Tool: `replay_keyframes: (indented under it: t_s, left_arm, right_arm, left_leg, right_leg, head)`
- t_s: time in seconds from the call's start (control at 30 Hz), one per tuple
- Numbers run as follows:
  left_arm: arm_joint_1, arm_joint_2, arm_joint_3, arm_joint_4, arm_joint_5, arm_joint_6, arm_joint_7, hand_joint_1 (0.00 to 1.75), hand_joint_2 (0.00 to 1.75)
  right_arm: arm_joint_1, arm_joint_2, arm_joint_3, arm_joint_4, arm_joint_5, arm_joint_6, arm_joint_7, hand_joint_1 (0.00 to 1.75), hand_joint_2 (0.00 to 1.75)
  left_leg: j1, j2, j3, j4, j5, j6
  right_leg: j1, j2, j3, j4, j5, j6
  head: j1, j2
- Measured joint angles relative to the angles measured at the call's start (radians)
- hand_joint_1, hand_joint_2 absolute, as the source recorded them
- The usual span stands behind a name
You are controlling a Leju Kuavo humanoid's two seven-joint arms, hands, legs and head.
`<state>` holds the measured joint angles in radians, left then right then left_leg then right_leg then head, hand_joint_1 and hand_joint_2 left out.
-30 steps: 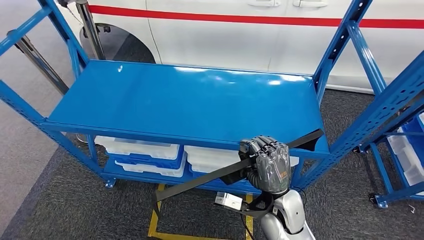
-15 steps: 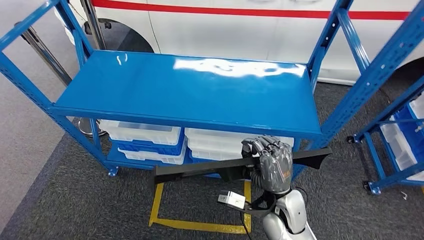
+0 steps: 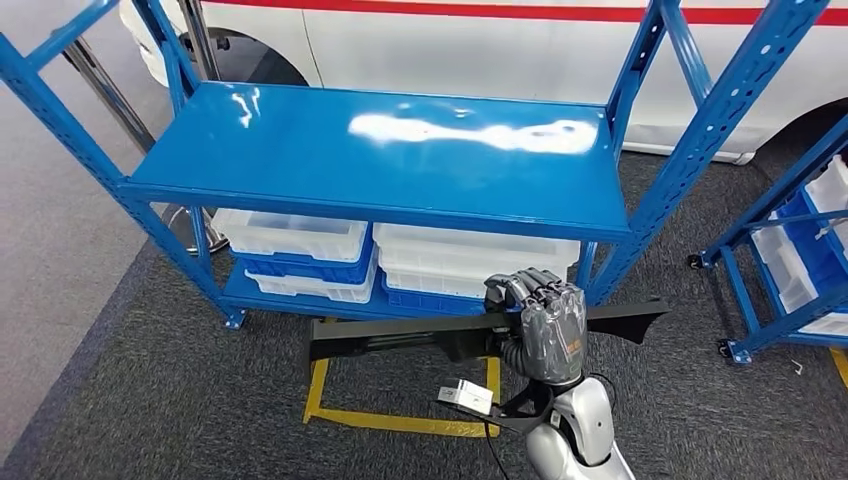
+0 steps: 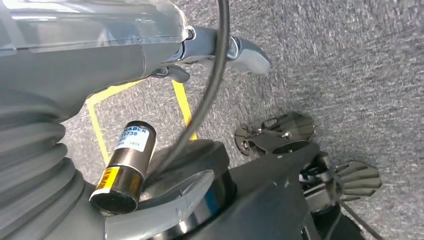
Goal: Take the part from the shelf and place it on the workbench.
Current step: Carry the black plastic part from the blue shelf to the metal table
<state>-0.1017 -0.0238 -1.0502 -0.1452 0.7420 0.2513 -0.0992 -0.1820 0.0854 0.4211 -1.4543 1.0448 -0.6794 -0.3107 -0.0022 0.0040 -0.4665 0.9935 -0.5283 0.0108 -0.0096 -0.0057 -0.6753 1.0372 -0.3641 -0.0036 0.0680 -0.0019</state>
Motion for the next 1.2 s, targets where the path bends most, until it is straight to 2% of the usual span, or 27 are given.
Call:
replay_keyframes:
  t_s: [0.03,0.07,0.1,0.13,0.17,0.2,0.23,0.27,0.33,0.4,0.43,0.47,0.53,0.57,0.6,0.7,0.73,0.77,0.8,0.87,0.93,0.97,1.03,1.07,1.1,1.13,1.2]
  left_arm:
    - [0.0,-0.001,0.0,0.0,0.002,0.0,0.0,0.0,1.75]
    - [-0.001,-0.002,-0.001,0.0,0.004,0.0,0.0,0.0,1.75]
    - [-0.001,-0.003,-0.001,0.0,0.004,0.0,0.0,0.0,1.75]
    - [-0.001,-0.003,-0.001,0.0,0.005,0.0,0.0,0.0,1.75]
    - [-0.001,-0.003,-0.001,0.0,0.005,0.0,0.001,0.0,1.75]
    - [-0.001,-0.003,-0.001,0.0,0.006,0.0,0.002,0.0,1.75]
    - [-0.001,-0.003,-0.002,0.0,0.007,0.0,0.002,0.0,1.75]
    - [0.0,-0.003,-0.002,0.0,0.007,0.0,0.004,0.0,1.75]
    - [-0.001,-0.004,-0.004,0.0,0.009,-0.001,0.005,0.0,1.75]
    - [-0.002,-0.005,-0.006,0.0,0.009,-0.001,0.005,0.0,1.75]
    - [-0.002,-0.004,-0.007,0.0,0.01,-0.001,0.005,0.0,1.75]
    - [-0.002,-0.004,-0.007,0.0,0.011,-0.001,0.006,0.0,1.75]
    - [-0.002,-0.004,-0.008,0.0,0.016,-0.001,0.006,0.0,1.75]
    - [-0.001,-0.003,-0.008,0.0,0.019,-0.001,0.006,0.0,1.75]
    - [-0.001,-0.003,-0.008,0.001,0.022,-0.001,0.006,0.0,1.75]
    - [-0.003,-0.003,-0.009,0.001,0.024,-0.001,0.005,0.0,1.75]
    - [-0.003,-0.003,-0.009,0.001,0.024,-0.001,0.005,0.0,1.75]
    - [-0.004,-0.003,-0.009,0.001,0.024,-0.001,0.005,0.0,1.75]
    - [-0.003,-0.003,-0.009,0.001,0.024,-0.001,0.005,0.0,1.75]
    - [-0.003,-0.003,-0.01,0.001,0.024,-0.001,0.006,0.0,1.75]
    - [-0.004,-0.002,-0.011,0.001,0.024,0.0,0.005,0.0,1.75]
    - [-0.005,-0.002,-0.012,0.001,0.024,0.0,0.005,0.0,1.75]
    - [-0.004,-0.002,-0.014,0.001,0.024,0.0,0.004,0.0,1.75]
    - [-0.004,-0.003,-0.015,0.001,0.024,0.0,0.004,0.0,1.75]
    - [-0.003,-0.004,-0.016,0.001,0.024,0.0,0.003,0.0,1.75]
    - [-0.003,-0.005,-0.016,0.001,0.024,0.0,0.003,0.0,1.75]
    - [-0.003,-0.004,-0.016,0.001,0.025,0.0,0.001,0.0,1.75]
  right_arm:
    - [-0.001,-0.001,0.0,0.001,-0.002,0.0,0.0,1.75,1.75]
    - [-0.002,-0.001,0.0,0.002,-0.004,0.0,0.0,1.75,1.75]
    - [-0.002,-0.002,0.0,0.003,-0.004,0.0,0.001,1.75,1.75]
    - [-0.002,-0.003,0.0,0.004,-0.005,0.0,0.001,1.75,1.75]
    - [-0.003,-0.005,0.0,0.005,-0.006,0.0,0.001,1.75,1.75]
    - [-0.003,-0.006,0.0,0.006,-0.006,0.0,0.001,1.75,1.75]
    - [-0.003,-0.009,0.0,0.008,-0.006,0.0,0.002,1.75,1.75]
    - [-0.003,-0.011,0.0,0.01,-0.006,0.0,0.003,1.75,1.75]
    - [-0.005,-0.014,-0.003,0.011,-0.006,0.0,0.005,1.75,1.75]
    - [-0.01,-0.016,-0.009,0.01,-0.007,0.0,0.005,1.75,1.75]
    - [-0.013,-0.016,-0.015,0.01,-0.009,0.0,0.006,1.75,1.75]
    - [-0.015,-0.016,-0.025,0.009,-0.013,0.0,0.006,1.75,1.75]
    - [-0.016,-0.017,-0.049,0.008,-0.03,0.0,0.006,1.75,1.75]
    - [-0.017,-0.018,-0.061,0.007,-0.039,0.0,0.007,1.75,1.75]
    - [-0.018,-0.018,-0.071,0.005,-0.048,0.0,0.008,1.75,1.75]
    - [-0.018,-0.022,-0.09,-0.004,-0.061,0.0,0.013,1.75,1.75]
    - [-0.018,-0.024,-0.095,-0.005,-0.062,0.0,0.014,1.75,1.75]
    - [-0.017,-0.025,-0.099,-0.006,-0.062,0.0,0.015,1.75,1.75]
    - [-0.016,-0.027,-0.102,-0.006,-0.061,0.0,0.016,1.75,1.75]
    - [-0.016,-0.028,-0.104,-0.009,-0.06,0.0,0.017,1.75,1.75]
    - [-0.017,-0.029,-0.107,-0.014,-0.059,0.0,0.017,1.75,1.75]
    - [-0.017,-0.03,-0.108,-0.016,-0.059,0.0,0.017,1.75,1.75]
    - [-0.017,-0.031,-0.11,-0.017,-0.057,0.0,0.017,1.75,1.75]
    - [-0.016,-0.031,-0.111,-0.017,-0.055,0.0,0.017,1.75,1.75]
    - [-0.014,-0.032,-0.111,-0.017,-0.052,0.0,0.017,1.75,1.75]
    - [-0.013,-0.033,-0.112,-0.017,-0.048,0.0,0.017,1.75,1.75]
    - [-0.011,-0.034,-0.113,-0.017,-0.042,0.0,0.017,1.75,1.75]
  left_leg:
    - [0.001,0.002,-0.007,-0.006,0.013,0.006]
    - [0.003,0.005,-0.016,-0.01,0.026,0.014]
    - [0.006,0.007,-0.026,-0.015,0.041,0.021]
    - [0.007,0.009,-0.041,-0.015,0.055,0.027]
    - [0.007,0.01,-0.058,-0.014,0.067,0.03]
    - [0.007,0.01,-0.075,-0.012,0.08,0.03]
    - [0.007,0.01,-0.093,-0.008,0.092,0.029]
    - [0.007,0.01,-0.112,-0.003,0.102,0.027]
    - [0.008,0.01,-0.148,0.012,0.118,0.02]
    - [0.006,0.009,-0.177,0.031,0.13,0.01]
    - [0.005,0.009,-0.184,0.038,0.136,0.004]
    - [0.004,0.009,-0.188,0.04,0.143,-0.002]
    - [0.007,0.007,-0.193,0.041,0.154,-0.014]
    - [0.009,0.006,-0.199,0.05,0.139,-0.02]
    - [0.011,0.005,-0.209,0.075,0.106,-0.026]
    - [0.014,0.003,-0.244,0.238,-0.038,-0.036]
    - [0.014,0.003,-0.245,0.287,-0.054,-0.038]
    - [0.014,0.003,-0.234,0.31,-0.047,-0.038]
    - [0.013,0.003,-0.207,0.301,-0.021,-0.036]
    - [0.012,0.002,-0.114,0.192,0.018,-0.025]
    - [0.006,0.002,-0.024,0.057,0.005,-0.014]
    - [0.003,0.001,-0.005,0.018,-0.006,-0.01]
    - [0.001,0.002,-0.009,-0.001,0.007,0.0]
    - [0.002,0.004,-0.016,-0.006,0.021,0.007]
    - [0.004,0.007,-0.026,-0.01,0.036,0.016]
    - [0.006,0.009,-0.039,-0.012,0.05,0.024]
    - [0.005,0.011,-0.073,-0.009,0.076,0.032]
  right_leg:
    - [-0.001,0.001,-0.003,-0.001,0.0,0.006]
    - [-0.002,0.002,-0.009,0.009,-0.018,0.011]
    - [-0.002,0.003,-0.02,0.036,-0.057,0.015]
    - [-0.004,0.004,-0.034,0.084,-0.111,0.018]
    - [-0.005,0.004,-0.048,0.146,-0.164,0.021]
    - [-0.006,0.004,-0.058,0.209,-0.198,0.024]
    - [-0.007,0.004,-0.059,0.256,-0.206,0.028]
    - [-0.007,0.004,-0.047,0.275,-0.19,0.03]
    - [-0.011,0.004,0.028,0.212,-0.138,0.033]
    - [-0.01,0.004,0.123,0.082,-0.144,0.029]
    - [-0.008,0.005,0.151,0.036,-0.16,0.026]
    - [-0.005,0.005,0.161,0.011,-0.173,0.02]
    - [-0.005,0.002,0.151,0.004,-0.163,0.005]
    - [-0.006,0.0,0.143,0.003,-0.153,-0.003]
    - [-0.007,-0.002,0.132,0.001,-0.141,-0.011]
    - [-0.006,-0.003,0.09,0.001,-0.104,-0.022]
    - [-0.005,-0.003,0.074,0.002,-0.092,-0.022]
    - [-0.004,-0.003,0.057,0.004,-0.079,-0.021]
    - [-0.003,-0.003,0.041,0.006,-0.068,-0.02]
    - [-0.002,-0.002,0.015,0.009,-0.047,-0.015]
    - [-0.001,-0.002,0.001,0.009,-0.027,-0.005]
    - [-0.002,-0.003,-0.001,0.006,-0.016,0.001]
    - [-0.003,-0.004,-0.004,-0.004,0.004,0.014]
    - [-0.004,-0.003,-0.009,-0.002,-0.003,0.02]
    - [-0.004,-0.001,-0.02,0.016,-0.031,0.024]
    - [-0.005,0.0,-0.034,0.053,-0.077,0.027]
    - [-0.006,0.001,-0.065,0.176,-0.178,0.032]
  head:
    - [-0.001,0.0]
    - [-0.001,0.0]
    - [0.0,0.0]
    - [0.0,0.0]
    - [0.001,0.0]
    - [0.001,0.0]
    - [0.001,0.0]
    - [0.001,0.0]
    - [0.001,0.0]
    - [0.0,0.0]
    - [0.0,0.0]
    - [0.0,0.0]
    - [0.0,0.0]
    - [-0.001,0.0]
    - [-0.001,0.0]
    - [-0.002,0.0]
    - [-0.002,0.0]
    - [-0.002,0.0]
    - [-0.002,0.0]
    - [-0.002,0.0]
    - [-0.002,0.0]
    - [-0.002,0.0]
    - [-0.002,0.0]
    - [-0.002,0.0]
    - [-0.001,0.0]
    - [-0.001,0.0]
    - [0.0,0.0]
